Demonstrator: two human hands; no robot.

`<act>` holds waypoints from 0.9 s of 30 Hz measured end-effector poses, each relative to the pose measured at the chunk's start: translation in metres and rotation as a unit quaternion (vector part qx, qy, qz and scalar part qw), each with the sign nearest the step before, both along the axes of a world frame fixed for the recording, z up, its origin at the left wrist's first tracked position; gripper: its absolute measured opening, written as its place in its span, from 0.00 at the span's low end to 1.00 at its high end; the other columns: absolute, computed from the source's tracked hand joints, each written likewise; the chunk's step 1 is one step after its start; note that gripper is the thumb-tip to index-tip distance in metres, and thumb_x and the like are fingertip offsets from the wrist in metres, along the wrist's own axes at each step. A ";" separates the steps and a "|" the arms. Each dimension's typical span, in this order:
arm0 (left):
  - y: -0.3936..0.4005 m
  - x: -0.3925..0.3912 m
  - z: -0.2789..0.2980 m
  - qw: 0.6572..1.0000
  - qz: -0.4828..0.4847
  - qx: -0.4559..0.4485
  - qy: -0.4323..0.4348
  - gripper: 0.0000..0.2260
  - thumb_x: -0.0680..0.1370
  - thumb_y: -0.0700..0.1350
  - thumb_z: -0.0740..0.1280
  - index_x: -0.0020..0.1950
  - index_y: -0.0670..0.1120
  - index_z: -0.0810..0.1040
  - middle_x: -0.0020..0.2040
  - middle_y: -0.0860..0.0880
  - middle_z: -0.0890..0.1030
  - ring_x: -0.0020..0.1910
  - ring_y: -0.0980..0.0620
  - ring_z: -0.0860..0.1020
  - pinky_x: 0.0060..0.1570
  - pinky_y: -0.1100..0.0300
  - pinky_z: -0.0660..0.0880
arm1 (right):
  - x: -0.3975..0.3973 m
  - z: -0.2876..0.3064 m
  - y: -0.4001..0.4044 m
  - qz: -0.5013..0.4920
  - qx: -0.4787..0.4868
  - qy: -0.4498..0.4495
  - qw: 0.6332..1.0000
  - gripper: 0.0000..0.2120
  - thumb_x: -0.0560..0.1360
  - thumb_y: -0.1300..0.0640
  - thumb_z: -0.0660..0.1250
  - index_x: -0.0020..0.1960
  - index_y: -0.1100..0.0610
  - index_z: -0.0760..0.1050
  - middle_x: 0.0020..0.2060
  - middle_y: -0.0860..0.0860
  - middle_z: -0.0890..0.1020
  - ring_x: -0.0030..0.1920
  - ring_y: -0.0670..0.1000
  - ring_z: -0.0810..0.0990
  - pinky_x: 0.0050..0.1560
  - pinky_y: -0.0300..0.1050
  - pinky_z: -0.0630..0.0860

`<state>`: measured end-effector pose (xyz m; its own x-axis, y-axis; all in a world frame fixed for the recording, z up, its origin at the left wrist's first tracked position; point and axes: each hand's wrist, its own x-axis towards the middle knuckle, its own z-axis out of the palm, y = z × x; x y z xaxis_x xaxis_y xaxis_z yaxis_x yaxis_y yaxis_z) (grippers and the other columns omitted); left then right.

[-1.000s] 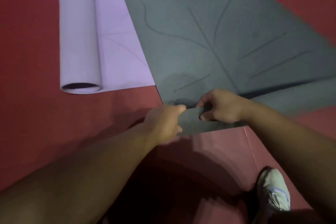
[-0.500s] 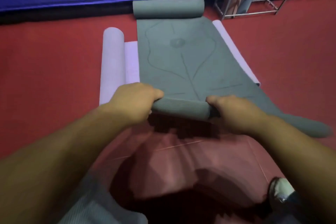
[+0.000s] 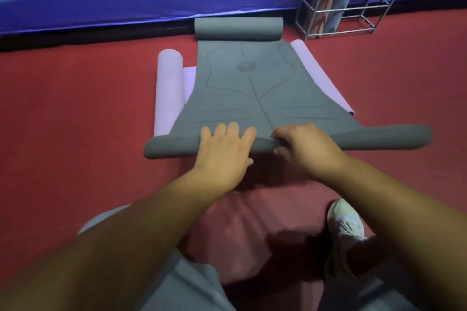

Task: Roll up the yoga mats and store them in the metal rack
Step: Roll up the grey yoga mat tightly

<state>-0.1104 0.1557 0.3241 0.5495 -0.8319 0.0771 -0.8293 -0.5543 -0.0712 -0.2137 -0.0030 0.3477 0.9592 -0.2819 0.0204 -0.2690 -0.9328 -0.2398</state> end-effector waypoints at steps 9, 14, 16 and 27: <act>-0.001 0.030 0.022 0.993 0.040 0.053 0.101 0.12 0.82 0.57 0.61 0.56 0.52 0.62 0.56 0.45 0.78 0.58 0.40 0.77 0.55 0.46 0.69 | -0.005 -0.013 -0.013 0.042 -0.083 -0.090 0.992 0.29 0.63 0.52 0.79 0.63 0.48 0.76 0.57 0.52 0.79 0.55 0.59 0.77 0.59 0.57 0.71; 0.001 0.047 0.044 0.991 0.010 0.077 0.108 0.13 0.82 0.55 0.63 0.50 0.53 0.59 0.58 0.46 0.79 0.60 0.42 0.76 0.52 0.48 0.68 | 0.015 -0.019 -0.021 0.041 -0.036 -0.109 0.993 0.29 0.63 0.53 0.80 0.62 0.50 0.77 0.50 0.53 0.78 0.50 0.60 0.76 0.49 0.54 0.75; 0.004 0.050 0.039 0.991 0.018 0.069 0.115 0.13 0.81 0.55 0.64 0.50 0.52 0.60 0.57 0.47 0.79 0.60 0.43 0.76 0.51 0.49 0.67 | 0.022 -0.022 -0.019 0.056 -0.021 -0.095 0.994 0.29 0.64 0.53 0.80 0.63 0.50 0.76 0.50 0.54 0.77 0.50 0.60 0.76 0.49 0.55 0.75; -0.008 0.044 0.009 0.996 0.045 0.007 0.077 0.14 0.78 0.55 0.68 0.57 0.51 0.70 0.57 0.49 0.75 0.60 0.43 0.73 0.60 0.45 0.67 | 0.032 -0.032 -0.021 0.001 0.144 -0.082 0.986 0.04 0.80 0.58 0.64 0.53 0.54 0.76 0.43 0.55 0.82 0.47 0.61 0.78 0.45 0.51 0.71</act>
